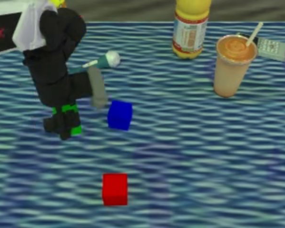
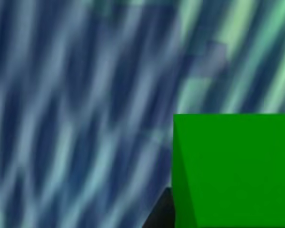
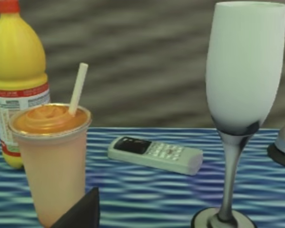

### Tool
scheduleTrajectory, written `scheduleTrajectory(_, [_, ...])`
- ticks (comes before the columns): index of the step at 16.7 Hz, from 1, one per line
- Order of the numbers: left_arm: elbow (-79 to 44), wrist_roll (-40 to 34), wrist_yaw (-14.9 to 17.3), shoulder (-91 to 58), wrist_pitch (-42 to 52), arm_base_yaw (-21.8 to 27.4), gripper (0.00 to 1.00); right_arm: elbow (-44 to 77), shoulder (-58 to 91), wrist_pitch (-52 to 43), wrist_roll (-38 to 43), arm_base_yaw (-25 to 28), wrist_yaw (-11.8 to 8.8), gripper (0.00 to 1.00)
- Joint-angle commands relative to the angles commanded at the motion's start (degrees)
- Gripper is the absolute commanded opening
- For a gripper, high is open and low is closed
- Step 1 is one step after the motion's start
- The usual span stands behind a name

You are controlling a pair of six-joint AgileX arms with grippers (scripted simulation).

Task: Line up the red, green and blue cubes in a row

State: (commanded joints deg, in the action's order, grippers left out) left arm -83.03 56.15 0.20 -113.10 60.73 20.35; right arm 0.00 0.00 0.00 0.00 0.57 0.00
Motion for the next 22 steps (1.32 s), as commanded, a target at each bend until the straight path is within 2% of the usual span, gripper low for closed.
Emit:
scheduleTrajectory(5, [-2.6, -10.0, 0.1, -0.8, 2.4, 20.7, 0.00, 0.0, 0.0, 0.0, 0.0, 0.0, 0.0, 1.00])
scheduleTrajectory(8, [-3.8, -14.5, 0.0, -0.4, 3.0, 28.2, 0.00, 0.0, 0.0, 0.0, 0.0, 0.0, 0.0, 1.00])
scheduleTrajectory(10, [-4.1, -15.9, -0.1, -0.2, 3.0, 30.1, 0.00, 0.0, 0.0, 0.0, 0.0, 0.0, 0.0, 1.00])
scheduleTrajectory(16, [-3.3, -15.9, -0.1, -0.6, 2.0, 30.0, 0.00, 0.0, 0.0, 0.0, 0.0, 0.0, 0.0, 1.00])
scheduleTrajectory(22, [3.2, -16.1, 0.0, -5.1, -9.6, 30.3, 0.00, 0.0, 0.0, 0.0, 0.0, 0.0, 0.0, 1.00])
